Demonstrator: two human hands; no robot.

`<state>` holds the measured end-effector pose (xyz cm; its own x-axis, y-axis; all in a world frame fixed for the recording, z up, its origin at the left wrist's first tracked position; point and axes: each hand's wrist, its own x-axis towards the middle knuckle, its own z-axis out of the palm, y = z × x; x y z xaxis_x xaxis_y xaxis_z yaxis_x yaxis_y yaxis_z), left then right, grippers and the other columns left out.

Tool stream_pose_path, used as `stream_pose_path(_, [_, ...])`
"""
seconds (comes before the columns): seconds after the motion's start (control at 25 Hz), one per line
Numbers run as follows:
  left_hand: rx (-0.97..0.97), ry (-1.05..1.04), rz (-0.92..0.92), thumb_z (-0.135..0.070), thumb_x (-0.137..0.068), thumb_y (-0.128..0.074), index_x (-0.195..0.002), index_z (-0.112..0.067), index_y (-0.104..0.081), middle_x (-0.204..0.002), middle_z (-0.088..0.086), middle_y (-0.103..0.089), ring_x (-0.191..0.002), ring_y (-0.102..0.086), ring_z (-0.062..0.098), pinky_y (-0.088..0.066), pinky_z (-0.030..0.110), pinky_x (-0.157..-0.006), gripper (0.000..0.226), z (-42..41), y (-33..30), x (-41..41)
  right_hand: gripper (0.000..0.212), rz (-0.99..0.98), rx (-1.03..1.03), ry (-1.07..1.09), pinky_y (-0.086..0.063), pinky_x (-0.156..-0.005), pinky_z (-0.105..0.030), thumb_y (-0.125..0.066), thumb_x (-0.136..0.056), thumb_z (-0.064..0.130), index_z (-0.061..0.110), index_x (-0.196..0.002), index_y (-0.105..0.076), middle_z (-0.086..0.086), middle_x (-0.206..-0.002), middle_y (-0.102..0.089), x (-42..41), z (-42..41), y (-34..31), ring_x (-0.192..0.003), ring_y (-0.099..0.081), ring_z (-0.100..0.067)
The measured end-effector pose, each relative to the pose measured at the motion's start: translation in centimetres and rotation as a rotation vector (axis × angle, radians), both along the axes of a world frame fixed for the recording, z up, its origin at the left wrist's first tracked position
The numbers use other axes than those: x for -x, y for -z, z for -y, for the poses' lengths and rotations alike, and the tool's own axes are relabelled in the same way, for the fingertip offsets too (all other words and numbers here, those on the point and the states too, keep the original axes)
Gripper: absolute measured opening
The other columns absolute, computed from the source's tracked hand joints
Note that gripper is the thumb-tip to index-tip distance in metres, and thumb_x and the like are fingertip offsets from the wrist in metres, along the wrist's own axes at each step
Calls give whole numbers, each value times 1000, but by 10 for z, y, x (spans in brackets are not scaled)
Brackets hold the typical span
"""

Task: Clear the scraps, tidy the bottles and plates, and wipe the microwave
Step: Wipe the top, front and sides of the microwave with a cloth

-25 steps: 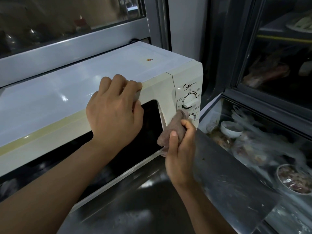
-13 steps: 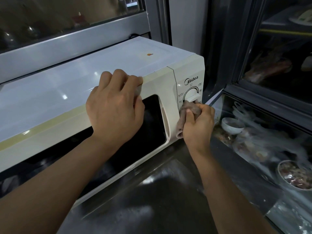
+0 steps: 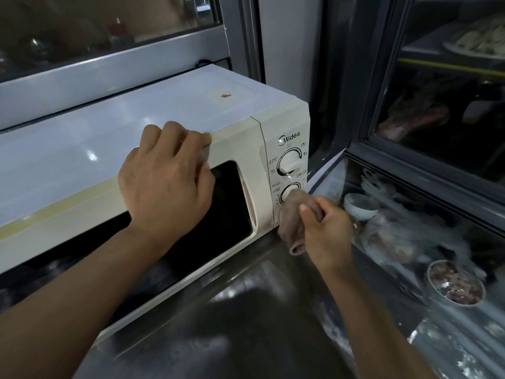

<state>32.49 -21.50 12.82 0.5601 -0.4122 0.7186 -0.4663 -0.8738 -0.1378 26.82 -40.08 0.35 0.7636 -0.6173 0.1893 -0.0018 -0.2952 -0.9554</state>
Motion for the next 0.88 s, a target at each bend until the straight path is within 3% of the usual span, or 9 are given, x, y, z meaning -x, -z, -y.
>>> stream_pose_path(0.12, [-1, -6, -7, -17, -78, -54, -102, -13, -65, -89, 7, -60, -78, -51, 30, -20, 27, -56, 27, 0, 1, 0, 12, 165, 57, 183, -50, -78, -29, -60, -87, 15, 10, -96, -66, -4, -93, -66, -15, 13, -15, -83, -61, -17])
stream_pose_path(0.24, [-6, -8, 1, -16, -78, -55, -103, -13, -66, -89, 7, -60, -77, -50, 30, -18, 26, -56, 27, -1, 2, -1, 17, 291, 59, 374, -45, -84, -23, -63, -83, 11, 6, -99, -65, 0, -97, -60, -36, 15, -19, -89, -58, -14])
stream_pose_path(0.36, [-18, 4, 29, -15, -78, -56, -102, -12, -66, -88, 8, -61, -76, -50, 30, -17, 25, -56, 26, -2, 3, -2, 17, 326, 26, 282, -48, -88, -29, -64, -81, 10, 9, -98, -61, -7, -104, -60, -50, 17, -3, -95, -60, -19])
stream_pose_path(0.4, [-20, 3, 35, -16, -78, -56, -102, -12, -66, -88, 8, -61, -76, -50, 30, -16, 25, -56, 27, -2, 3, -2, 15, 291, -30, 193, -53, -83, -35, -65, -83, 11, 15, -96, -58, -8, -107, -59, -53, 18, 5, -95, -62, -21])
stream_pose_path(0.48, [-19, -10, 38, -17, -78, -56, -103, -13, -66, -89, 8, -61, -77, -50, 30, -15, 25, -56, 28, -1, 4, -4, 20, 150, -189, 84, -58, -53, -37, -64, -86, 12, 27, -90, -51, -9, -112, -56, -52, 22, 26, -81, -67, -28])
stream_pose_path(0.56, [-21, -25, 40, -18, -78, -55, -103, -13, -66, -90, 9, -60, -78, -50, 31, -16, 26, -56, 28, 0, 4, -4, 17, -27, -270, 49, -54, -38, -36, -61, -88, 11, 20, -93, -48, -11, -108, -56, -45, 23, 48, -63, -69, -23])
stream_pose_path(0.64, [-22, -32, 40, -17, -78, -55, -104, -13, -66, -90, 9, -61, -79, -51, 32, -18, 28, -56, 28, 1, 4, -3, 15, -74, -281, 41, -56, -42, -40, -62, -87, 9, 14, -92, -49, -12, -97, -59, -43, 22, 57, -62, -69, -16])
stream_pose_path(0.76, [-5, -30, 19, -17, -78, -54, -104, -12, -66, -91, 10, -61, -81, -52, 33, -18, 28, -57, 28, 2, 3, 0, 22, 20, -262, 53, -58, -56, -45, -69, -81, 14, 30, -81, -54, -8, -102, -61, -47, 25, 39, -76, -68, -34])
stream_pose_path(0.88, [-2, -40, 16, -18, -79, -53, -104, -13, -66, -91, 10, -61, -82, -51, 32, -17, 28, -57, 29, 2, 3, 0, 23, 130, -264, 77, -55, -42, -39, -74, -76, 13, 31, -81, -61, -1, -105, -61, -51, 29, 25, -72, -68, -25])
